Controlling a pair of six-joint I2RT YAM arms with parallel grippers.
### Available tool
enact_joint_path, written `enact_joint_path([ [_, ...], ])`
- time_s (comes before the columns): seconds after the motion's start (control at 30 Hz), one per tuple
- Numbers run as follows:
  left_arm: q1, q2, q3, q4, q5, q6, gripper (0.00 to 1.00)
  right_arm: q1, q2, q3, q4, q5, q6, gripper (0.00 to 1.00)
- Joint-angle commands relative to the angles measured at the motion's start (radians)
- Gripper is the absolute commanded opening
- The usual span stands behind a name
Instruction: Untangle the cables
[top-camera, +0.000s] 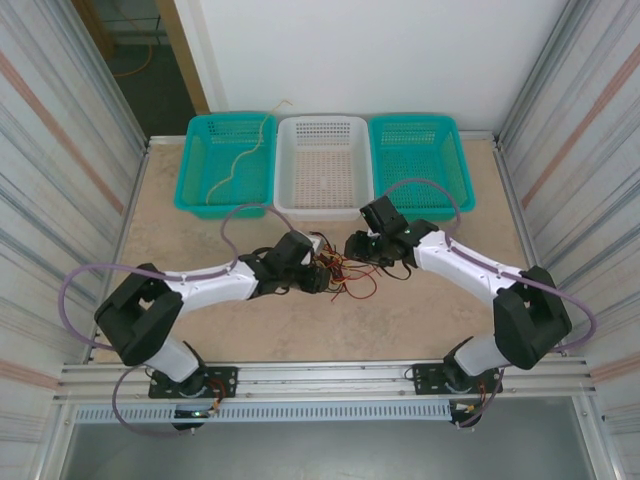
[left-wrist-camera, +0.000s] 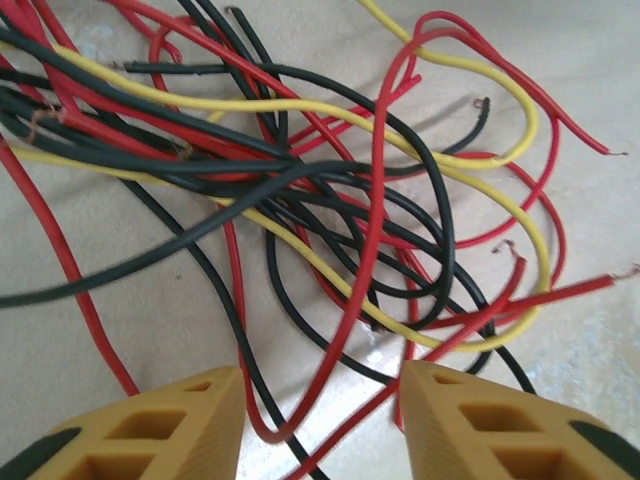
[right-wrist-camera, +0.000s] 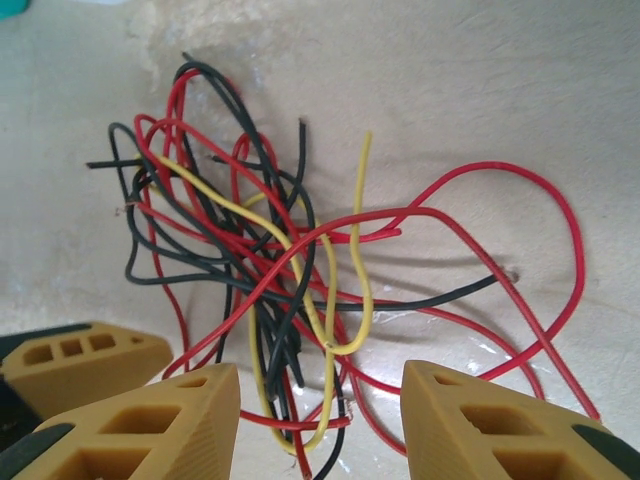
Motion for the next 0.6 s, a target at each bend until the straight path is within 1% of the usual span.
enact_joint_path([
  [0.0, -0.006, 0.031, 0.043, 0.005, -0.067, 0.043, 0.43, 0.000, -0.027, -0.023, 0.036, -0.026, 0.027, 0.46],
  [0.07, -0.006, 0.047, 0.042, 0.010, -0.083, 0.050, 0.40, 0.000, -0.028, -0.028, 0.043, -0.026, 0.031, 0.46],
  [0.23, -0.006, 0.069, 0.056, 0.012, -0.129, 0.077, 0.16, -0.007, -0.035, -0.035, 0.059, -0.034, 0.024, 0.46],
  [0.3, -0.006, 0.058, 0.066, -0.003, -0.139, 0.092, 0.01, -0.015, -0.032, -0.035, 0.063, -0.043, 0.020, 0.46],
  [0.4, -0.011, -0.017, 0.098, -0.078, -0.129, 0.100, 0.00, -0.022, -0.042, -0.029, 0.066, -0.050, 0.009, 0.51],
  [0.57, -0.053, -0.252, 0.178, -0.219, -0.105, 0.137, 0.00, -0.029, -0.121, -0.007, 0.052, -0.045, -0.041, 0.63],
])
